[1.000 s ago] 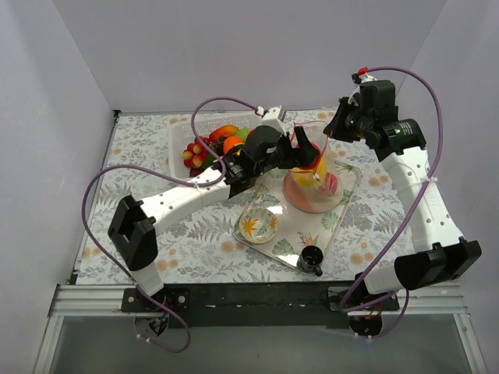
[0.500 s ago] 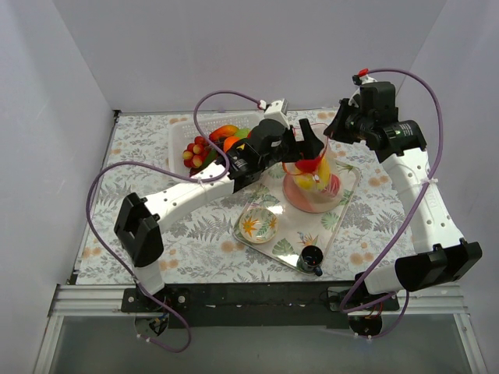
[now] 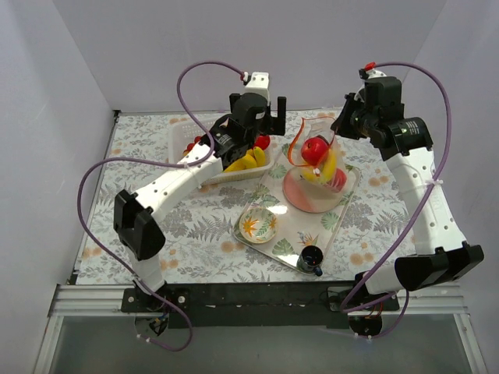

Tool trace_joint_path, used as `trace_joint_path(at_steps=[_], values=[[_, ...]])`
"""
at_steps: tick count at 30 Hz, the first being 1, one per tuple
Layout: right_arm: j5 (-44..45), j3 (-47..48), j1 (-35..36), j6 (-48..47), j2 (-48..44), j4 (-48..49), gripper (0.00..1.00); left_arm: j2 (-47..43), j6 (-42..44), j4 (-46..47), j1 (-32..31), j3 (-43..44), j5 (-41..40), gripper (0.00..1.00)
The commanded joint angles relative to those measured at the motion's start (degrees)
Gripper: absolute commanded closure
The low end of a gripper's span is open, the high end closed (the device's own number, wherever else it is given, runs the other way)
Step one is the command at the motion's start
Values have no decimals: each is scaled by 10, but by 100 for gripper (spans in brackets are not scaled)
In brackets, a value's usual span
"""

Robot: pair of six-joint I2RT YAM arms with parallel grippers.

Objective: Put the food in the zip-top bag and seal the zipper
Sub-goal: Place the fake fruit in the zipper food storage bag, then pick up the fake fruit from the bin.

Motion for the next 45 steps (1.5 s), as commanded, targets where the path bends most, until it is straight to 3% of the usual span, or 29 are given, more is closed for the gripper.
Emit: trace_joint_path(at_steps=[1,3,11,39,45], values=[[10,32,-2,-11,-27,0,99,47,153,-32,63,8,73,2],[9,33,-2,-11,-32,-3,99,59,180,-10,89,6,123,2],[8,24,-2,-17,-52,-13,99,152,248,-6,104,53,187,2],[3,11,-3,-27,-46,-1,99,221,246,-6,109,39,173,2],[5,12,-2,-29,-45,0,99,216,246,11,109,30,158,15]])
